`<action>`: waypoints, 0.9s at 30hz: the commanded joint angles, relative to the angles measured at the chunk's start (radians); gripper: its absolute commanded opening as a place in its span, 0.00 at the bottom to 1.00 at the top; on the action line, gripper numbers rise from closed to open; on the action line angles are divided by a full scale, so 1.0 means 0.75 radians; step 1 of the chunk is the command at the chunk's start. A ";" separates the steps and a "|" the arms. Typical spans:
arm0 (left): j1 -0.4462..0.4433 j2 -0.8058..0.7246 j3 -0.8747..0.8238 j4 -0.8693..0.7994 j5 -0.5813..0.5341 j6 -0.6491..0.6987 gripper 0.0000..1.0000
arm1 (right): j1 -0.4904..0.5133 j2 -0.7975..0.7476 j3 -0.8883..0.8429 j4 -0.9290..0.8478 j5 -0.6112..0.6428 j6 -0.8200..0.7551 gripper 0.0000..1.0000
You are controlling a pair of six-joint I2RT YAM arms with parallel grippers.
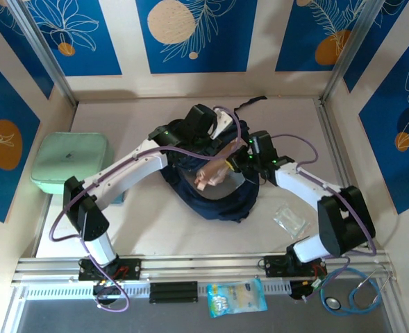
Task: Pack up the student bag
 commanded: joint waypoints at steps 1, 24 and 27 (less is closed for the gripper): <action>-0.017 -0.013 0.120 0.172 0.024 -0.029 0.00 | 0.055 0.086 0.076 0.200 0.147 0.188 0.00; -0.005 -0.061 0.100 0.205 -0.052 -0.043 0.00 | 0.174 0.319 0.064 0.655 0.344 0.064 0.32; -0.005 -0.061 0.085 0.210 -0.039 -0.044 0.00 | 0.163 0.168 -0.046 0.556 0.321 -0.005 0.47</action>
